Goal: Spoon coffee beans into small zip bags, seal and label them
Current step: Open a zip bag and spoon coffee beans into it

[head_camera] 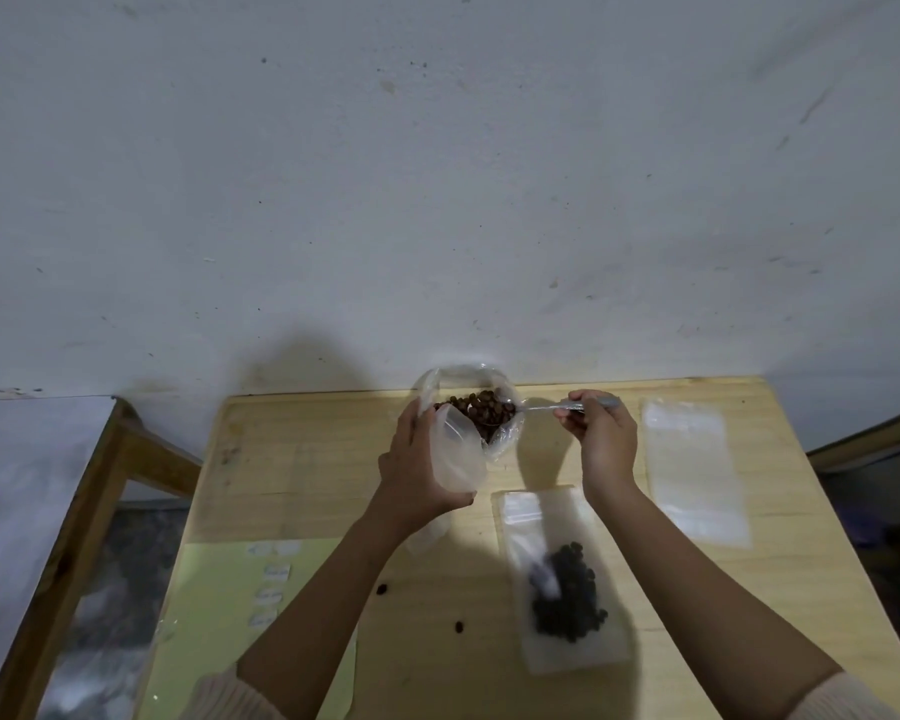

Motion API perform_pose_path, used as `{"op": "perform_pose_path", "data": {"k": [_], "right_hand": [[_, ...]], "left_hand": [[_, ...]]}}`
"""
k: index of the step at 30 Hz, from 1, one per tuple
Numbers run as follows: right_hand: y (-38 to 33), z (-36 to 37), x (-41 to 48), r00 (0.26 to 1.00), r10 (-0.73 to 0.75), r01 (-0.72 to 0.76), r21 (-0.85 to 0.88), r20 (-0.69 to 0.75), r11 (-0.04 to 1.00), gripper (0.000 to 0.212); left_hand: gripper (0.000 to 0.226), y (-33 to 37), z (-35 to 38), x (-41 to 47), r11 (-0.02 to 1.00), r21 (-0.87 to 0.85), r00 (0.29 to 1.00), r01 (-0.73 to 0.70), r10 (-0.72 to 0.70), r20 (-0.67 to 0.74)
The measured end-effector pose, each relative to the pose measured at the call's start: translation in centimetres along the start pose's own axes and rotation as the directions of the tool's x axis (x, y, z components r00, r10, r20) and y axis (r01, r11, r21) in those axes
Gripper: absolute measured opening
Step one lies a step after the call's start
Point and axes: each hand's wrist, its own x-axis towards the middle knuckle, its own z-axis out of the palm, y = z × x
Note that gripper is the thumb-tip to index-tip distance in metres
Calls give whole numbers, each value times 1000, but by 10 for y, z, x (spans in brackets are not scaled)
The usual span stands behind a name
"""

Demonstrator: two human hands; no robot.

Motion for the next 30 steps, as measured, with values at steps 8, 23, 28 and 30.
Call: {"op": "perform_pose_path", "data": {"k": [8, 23, 28, 30], "right_hand": [[-26, 0, -19, 966, -196, 214, -97, 172, 972, 25], [15, 1, -28, 770, -422, 631, -474, 479, 614, 17], [34, 6, -25, 980, -123, 164, -286, 158, 944, 19], [36, 8, -19, 996, 57, -48, -123, 71, 991, 20]], "left_hand": [[105, 8, -1, 1, 999, 25, 1000, 21, -20, -24], [107, 4, 1, -7, 999, 0, 999, -38, 38, -24], [108, 2, 0, -11, 999, -35, 998, -19, 21, 51], [109, 1, 0, -12, 999, -34, 996, -16, 18, 86]]}}
